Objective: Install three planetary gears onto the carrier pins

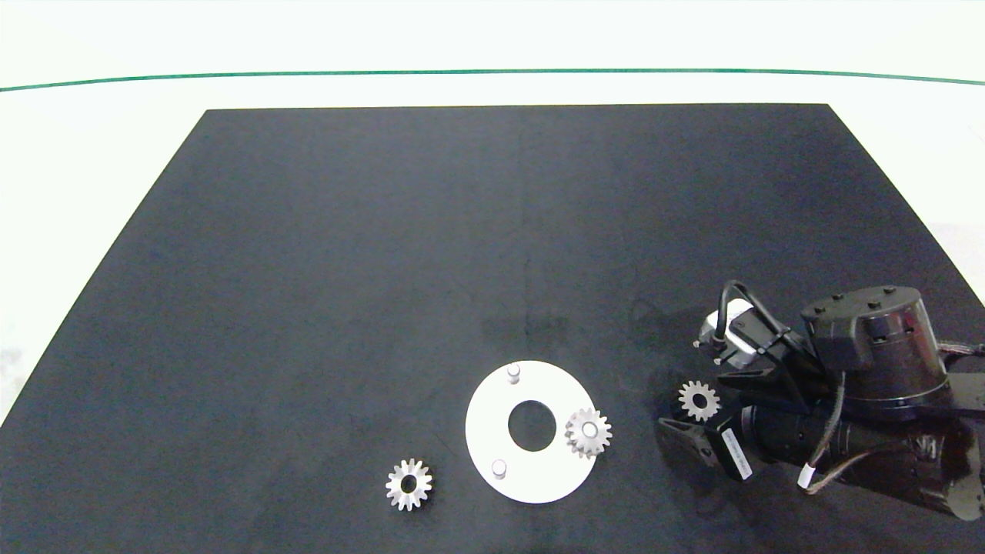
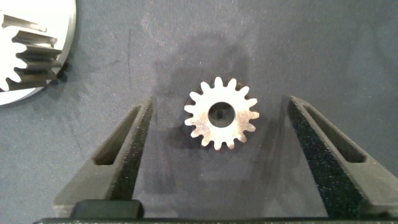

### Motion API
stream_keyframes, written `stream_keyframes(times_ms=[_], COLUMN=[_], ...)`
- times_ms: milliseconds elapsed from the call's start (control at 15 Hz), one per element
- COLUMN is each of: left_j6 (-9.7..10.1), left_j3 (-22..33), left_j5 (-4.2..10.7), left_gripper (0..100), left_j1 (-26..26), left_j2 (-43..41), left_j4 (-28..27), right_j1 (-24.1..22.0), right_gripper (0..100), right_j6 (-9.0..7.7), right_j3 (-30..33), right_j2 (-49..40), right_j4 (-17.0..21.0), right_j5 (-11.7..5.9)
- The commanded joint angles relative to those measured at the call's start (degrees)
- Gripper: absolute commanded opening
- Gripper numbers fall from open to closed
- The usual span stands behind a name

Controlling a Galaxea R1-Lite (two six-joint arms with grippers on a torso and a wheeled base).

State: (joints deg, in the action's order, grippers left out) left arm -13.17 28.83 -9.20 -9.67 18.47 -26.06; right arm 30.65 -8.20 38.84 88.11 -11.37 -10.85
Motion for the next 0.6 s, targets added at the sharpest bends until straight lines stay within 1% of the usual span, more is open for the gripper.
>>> stream_keyframes(times_ms=[67, 600], left_j6=[-0.11, -0.11], left_j3=[0.0, 0.44], left_j5=[-0.02, -0.02], left_gripper=[100, 100], left_j1=[0.0, -0.09], left_j2=[-0.01, 0.16], left_j4=[-0.13, -0.22], right_j1=[0.03, -0.15], right_gripper=[81, 64], right_j6=[-0.06, 0.12], right_j3=[0.18, 0.54], right_j2=[0.3, 0.74], right_j4=[-0.14, -0.05], right_j5=[0.13, 0.48])
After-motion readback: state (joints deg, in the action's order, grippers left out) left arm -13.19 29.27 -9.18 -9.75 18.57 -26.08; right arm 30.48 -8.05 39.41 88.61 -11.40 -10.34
